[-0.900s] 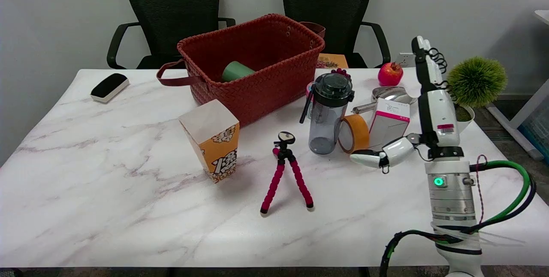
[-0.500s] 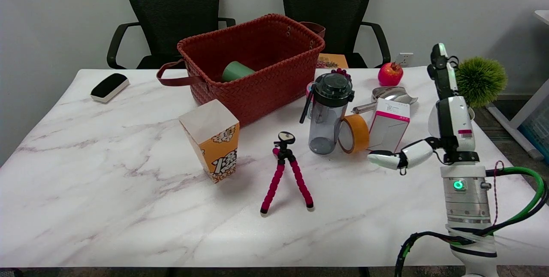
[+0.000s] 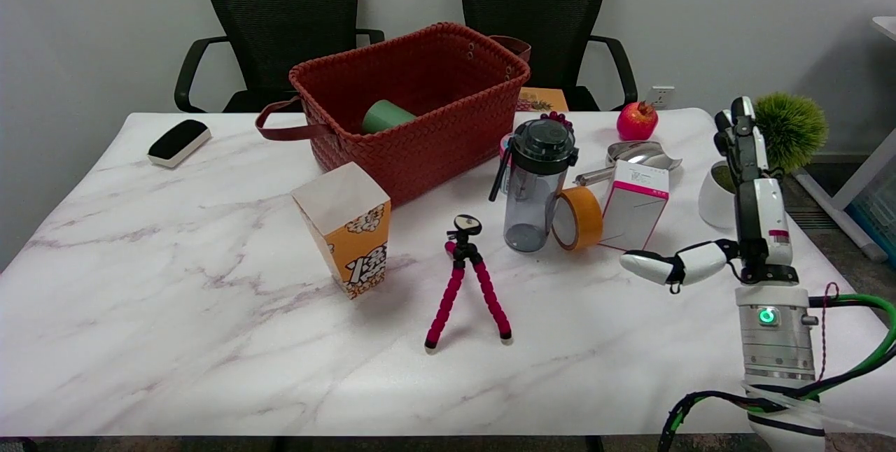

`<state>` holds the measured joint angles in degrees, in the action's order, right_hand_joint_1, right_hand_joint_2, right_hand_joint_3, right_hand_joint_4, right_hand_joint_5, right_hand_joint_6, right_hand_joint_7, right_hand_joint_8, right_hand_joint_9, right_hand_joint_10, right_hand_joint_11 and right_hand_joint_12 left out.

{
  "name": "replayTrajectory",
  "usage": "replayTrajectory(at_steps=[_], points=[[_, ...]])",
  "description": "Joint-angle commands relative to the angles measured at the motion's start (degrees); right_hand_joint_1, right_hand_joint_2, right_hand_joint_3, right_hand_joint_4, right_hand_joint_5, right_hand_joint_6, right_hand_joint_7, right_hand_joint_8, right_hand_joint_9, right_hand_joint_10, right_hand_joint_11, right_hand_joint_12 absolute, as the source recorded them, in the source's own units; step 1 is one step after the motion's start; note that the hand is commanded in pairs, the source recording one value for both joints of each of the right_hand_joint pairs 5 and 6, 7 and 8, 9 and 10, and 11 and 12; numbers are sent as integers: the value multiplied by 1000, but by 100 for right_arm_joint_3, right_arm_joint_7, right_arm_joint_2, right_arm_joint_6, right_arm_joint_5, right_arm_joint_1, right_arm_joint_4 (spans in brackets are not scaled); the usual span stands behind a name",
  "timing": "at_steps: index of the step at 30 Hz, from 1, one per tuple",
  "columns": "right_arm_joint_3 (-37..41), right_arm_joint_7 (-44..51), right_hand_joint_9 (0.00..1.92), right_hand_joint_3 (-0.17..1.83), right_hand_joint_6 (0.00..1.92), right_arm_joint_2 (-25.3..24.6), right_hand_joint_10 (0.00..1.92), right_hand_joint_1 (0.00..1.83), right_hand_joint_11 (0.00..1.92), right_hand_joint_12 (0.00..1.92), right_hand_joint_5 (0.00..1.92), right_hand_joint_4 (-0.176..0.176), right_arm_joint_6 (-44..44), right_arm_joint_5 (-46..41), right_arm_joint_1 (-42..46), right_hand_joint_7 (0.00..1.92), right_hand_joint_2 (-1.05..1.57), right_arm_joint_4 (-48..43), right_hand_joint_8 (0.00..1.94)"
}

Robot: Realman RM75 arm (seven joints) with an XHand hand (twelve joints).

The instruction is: Pick up the white paper box.

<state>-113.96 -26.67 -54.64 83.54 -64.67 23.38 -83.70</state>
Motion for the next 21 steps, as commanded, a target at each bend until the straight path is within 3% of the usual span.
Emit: replayTrajectory(at_steps=[1, 4, 11, 21], points=[[19, -373, 0, 681, 0, -57, 0, 1201, 189, 189, 0, 0, -891, -476, -356, 142, -343, 283, 142], [81, -512, 0, 679, 0, -1, 0, 1197, 193, 193, 0, 0, -1082, -535, -493, 126, -344, 476, 126], [91, -2065, 0, 687, 0, 144, 0, 1192, 212, 212, 0, 0, -1286, -582, -854, 98, -351, 1378, 98], [259, -2756, 0, 678, 0, 225, 0, 1191, 237, 237, 0, 0, -1650, -582, -1145, 82, -350, 2191, 82]])
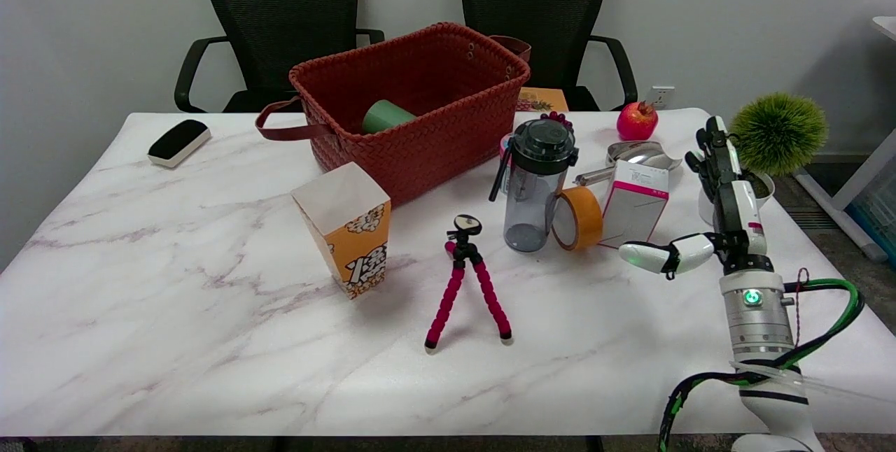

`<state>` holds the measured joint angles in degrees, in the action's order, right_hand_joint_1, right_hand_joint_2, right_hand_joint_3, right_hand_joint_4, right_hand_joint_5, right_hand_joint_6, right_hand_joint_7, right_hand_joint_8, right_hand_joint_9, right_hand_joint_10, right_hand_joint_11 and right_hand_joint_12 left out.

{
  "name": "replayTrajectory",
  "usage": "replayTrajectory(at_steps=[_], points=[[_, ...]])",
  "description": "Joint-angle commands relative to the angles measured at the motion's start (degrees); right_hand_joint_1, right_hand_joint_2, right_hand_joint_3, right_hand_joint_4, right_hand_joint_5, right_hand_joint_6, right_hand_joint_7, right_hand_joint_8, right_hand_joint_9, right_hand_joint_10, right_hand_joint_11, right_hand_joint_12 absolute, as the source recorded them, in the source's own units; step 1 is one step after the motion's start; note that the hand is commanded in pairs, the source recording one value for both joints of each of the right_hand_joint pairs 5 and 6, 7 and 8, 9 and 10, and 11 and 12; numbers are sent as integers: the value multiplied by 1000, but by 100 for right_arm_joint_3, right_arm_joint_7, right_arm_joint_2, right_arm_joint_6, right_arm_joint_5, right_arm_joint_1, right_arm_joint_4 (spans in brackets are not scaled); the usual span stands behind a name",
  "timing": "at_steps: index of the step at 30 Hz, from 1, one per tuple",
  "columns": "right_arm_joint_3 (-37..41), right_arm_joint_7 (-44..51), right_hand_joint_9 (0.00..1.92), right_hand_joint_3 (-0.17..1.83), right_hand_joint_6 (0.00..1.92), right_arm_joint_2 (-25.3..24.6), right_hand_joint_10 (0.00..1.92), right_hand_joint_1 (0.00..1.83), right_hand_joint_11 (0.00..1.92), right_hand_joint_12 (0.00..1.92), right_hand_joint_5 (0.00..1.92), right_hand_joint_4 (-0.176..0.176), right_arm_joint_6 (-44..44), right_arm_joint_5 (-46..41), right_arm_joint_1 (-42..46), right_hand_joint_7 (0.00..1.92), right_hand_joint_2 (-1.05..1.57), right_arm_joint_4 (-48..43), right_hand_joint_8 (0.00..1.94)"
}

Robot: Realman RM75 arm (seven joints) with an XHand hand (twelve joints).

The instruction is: Pick up the white paper box.

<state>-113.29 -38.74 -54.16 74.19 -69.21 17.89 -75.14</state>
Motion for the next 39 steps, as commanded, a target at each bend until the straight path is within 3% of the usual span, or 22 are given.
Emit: replayTrajectory(at_steps=[1, 21, 39], points=[[186, -1614, 0, 680, 0, 192, 0, 1191, 236, 236, 0, 0, -743, -129, -631, 79, -352, 1407, 79], [178, -1929, 0, 703, 0, 267, 0, 1183, 186, 186, 0, 0, -1253, 164, -908, 40, -391, 1599, 40], [152, -2186, 0, 642, 0, 44, 0, 1184, 197, 197, 0, 0, -1597, 359, -918, 51, -374, 1630, 51]])
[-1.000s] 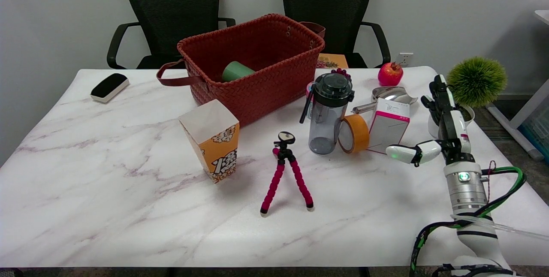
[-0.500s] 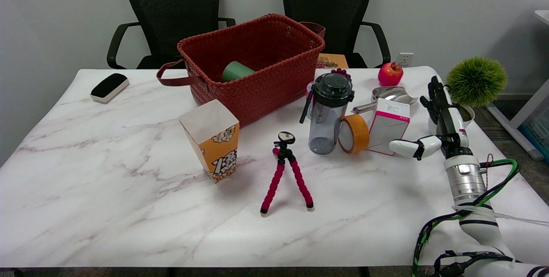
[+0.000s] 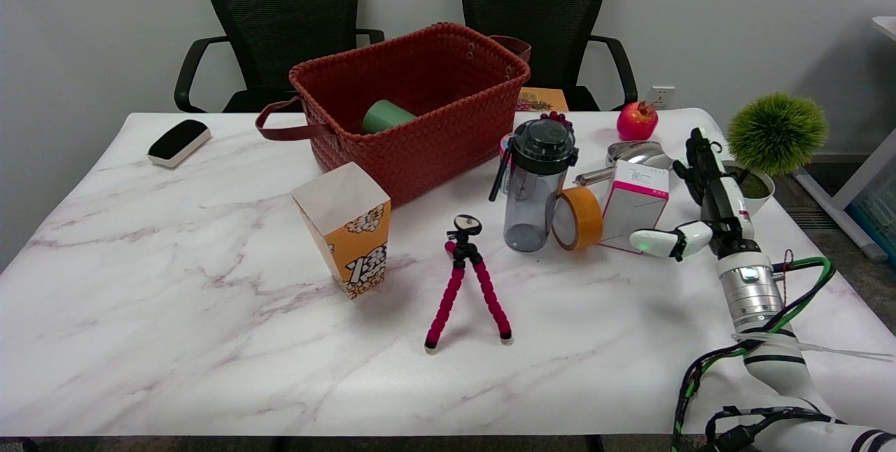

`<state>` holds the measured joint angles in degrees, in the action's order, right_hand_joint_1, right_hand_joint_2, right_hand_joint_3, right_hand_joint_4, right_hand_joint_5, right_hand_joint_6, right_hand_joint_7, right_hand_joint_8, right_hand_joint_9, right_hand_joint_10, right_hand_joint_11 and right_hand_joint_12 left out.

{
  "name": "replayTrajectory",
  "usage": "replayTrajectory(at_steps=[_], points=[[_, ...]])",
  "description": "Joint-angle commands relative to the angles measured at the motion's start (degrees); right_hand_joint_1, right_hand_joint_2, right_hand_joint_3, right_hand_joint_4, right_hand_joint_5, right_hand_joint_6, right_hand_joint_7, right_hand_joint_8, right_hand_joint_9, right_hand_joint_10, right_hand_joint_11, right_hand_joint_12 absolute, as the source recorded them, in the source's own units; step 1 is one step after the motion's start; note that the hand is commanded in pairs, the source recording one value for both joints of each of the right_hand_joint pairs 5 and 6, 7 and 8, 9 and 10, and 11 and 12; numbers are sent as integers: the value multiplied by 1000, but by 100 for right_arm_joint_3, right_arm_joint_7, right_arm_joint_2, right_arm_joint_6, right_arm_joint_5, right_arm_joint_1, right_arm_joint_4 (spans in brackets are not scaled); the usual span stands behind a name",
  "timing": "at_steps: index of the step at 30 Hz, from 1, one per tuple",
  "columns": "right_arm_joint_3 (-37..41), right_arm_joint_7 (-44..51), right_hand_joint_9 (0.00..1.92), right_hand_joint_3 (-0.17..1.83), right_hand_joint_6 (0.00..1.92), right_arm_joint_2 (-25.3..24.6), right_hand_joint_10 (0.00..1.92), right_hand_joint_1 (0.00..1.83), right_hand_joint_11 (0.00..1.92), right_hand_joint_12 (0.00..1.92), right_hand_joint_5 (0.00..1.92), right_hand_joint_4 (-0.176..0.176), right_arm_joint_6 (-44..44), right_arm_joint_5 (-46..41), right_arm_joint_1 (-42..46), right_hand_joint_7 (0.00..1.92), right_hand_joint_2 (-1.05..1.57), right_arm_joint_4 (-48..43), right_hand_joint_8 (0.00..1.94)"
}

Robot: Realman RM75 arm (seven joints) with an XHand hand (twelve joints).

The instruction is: Pick up the white paper box.

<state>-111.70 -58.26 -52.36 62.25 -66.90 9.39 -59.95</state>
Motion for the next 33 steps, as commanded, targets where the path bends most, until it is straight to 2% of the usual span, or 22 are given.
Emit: replayTrajectory(at_steps=[1, 27, 33], points=[[-6, -235, 0, 641, 0, -137, 0, 1184, 198, 198, 0, 0, -436, 128, -75, 52, -373, 118, 52], [-5, -243, 0, 632, 0, -145, 0, 1194, 104, 104, 0, 0, -921, 280, -315, 0, -389, 263, 0], [-8, -243, 0, 626, 12, -167, 0, 1195, 0, 0, 12, 0, -1056, 280, -324, 0, -387, 247, 0]])
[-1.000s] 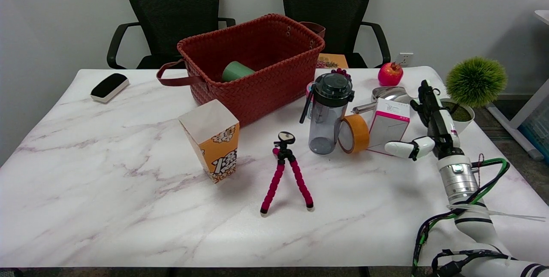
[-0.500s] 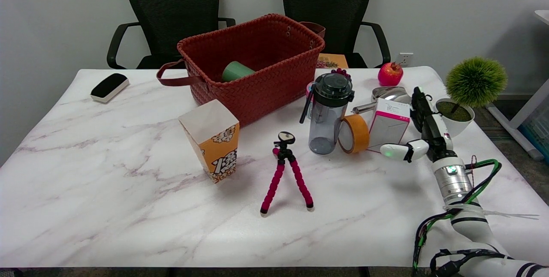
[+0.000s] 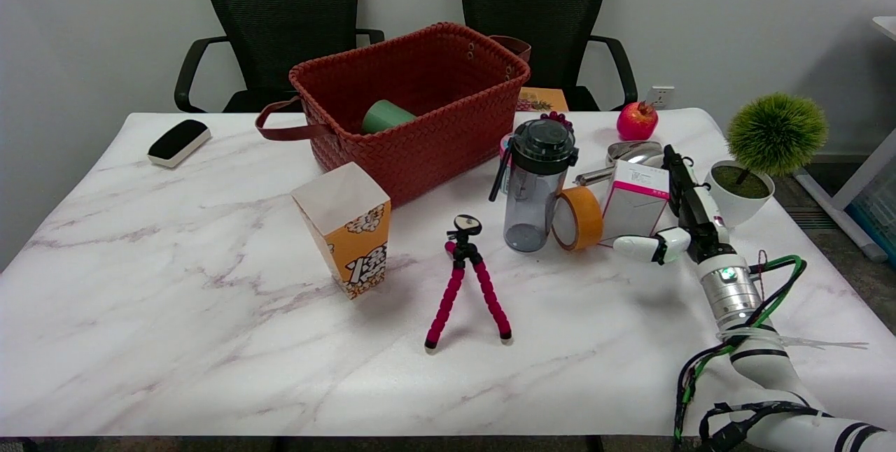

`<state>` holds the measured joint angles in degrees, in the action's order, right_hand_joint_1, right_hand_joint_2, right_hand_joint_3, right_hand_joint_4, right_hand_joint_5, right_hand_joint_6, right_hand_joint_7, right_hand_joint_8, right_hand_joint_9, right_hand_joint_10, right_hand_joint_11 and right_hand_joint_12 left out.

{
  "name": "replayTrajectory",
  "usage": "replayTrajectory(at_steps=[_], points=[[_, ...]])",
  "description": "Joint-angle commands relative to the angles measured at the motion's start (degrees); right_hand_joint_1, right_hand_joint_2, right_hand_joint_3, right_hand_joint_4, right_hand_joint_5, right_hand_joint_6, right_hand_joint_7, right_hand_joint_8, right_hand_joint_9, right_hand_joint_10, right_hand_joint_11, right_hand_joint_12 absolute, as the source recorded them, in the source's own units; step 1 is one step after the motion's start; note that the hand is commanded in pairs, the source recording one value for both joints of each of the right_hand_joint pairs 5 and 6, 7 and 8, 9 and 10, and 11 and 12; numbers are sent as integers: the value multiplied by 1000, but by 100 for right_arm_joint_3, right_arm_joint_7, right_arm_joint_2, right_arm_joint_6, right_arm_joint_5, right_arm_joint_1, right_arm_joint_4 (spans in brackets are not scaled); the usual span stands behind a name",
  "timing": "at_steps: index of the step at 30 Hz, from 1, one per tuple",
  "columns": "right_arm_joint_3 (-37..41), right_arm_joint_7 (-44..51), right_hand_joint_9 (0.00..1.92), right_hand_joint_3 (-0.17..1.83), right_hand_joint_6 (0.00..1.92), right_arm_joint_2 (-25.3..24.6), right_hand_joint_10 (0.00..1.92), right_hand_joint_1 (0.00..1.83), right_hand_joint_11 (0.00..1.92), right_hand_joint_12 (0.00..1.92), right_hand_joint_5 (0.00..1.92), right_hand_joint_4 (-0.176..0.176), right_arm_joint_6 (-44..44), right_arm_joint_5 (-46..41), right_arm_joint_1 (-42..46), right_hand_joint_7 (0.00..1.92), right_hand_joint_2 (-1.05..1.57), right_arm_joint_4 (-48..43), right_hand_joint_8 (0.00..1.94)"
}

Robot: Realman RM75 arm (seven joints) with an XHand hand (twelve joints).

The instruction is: Pick up the white paper box.

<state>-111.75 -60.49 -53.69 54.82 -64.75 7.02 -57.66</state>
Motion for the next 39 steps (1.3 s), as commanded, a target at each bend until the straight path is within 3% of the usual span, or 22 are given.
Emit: replayTrajectory(at_steps=[1, 9, 16, 20, 22, 25, 29, 34, 39], points=[[5, -19, 0, 624, 14, -43, 0, 1196, 0, 0, 14, 0, -327, 65, -87, 0, -386, 18, 0], [47, -27, 0, 572, 48, -124, 0, 1193, 0, 0, 48, 0, -394, 65, -111, 0, -355, 34, 0], [47, -27, 0, 411, 52, -124, 0, 1225, 0, 0, 52, 0, -419, 50, -149, 16, -245, 34, 16], [55, -27, 2, 448, 40, -124, 2, 1189, 0, 0, 40, 0, -442, 17, -173, 10, -225, 34, 10], [55, -27, 1, 443, 32, -124, 1, 1170, 204, 204, 32, 0, -465, 17, -189, 20, -220, 34, 20], [55, -27, 4, 411, 31, -124, 4, 1156, 707, 707, 31, 0, -503, 17, -206, 115, -209, 34, 115], [55, -27, 28, 524, 47, -124, 28, 1154, 1040, 1040, 47, 0, -514, 9, -222, 344, -235, 34, 344], [55, -27, 125, 637, 54, -124, 125, 1151, 1209, 1209, 54, 0, -514, 17, -230, 492, -248, 34, 492], [55, -27, 175, 675, 55, -124, 175, 1149, 1255, 1255, 55, 0, -501, 47, -230, 546, -247, 34, 546]])
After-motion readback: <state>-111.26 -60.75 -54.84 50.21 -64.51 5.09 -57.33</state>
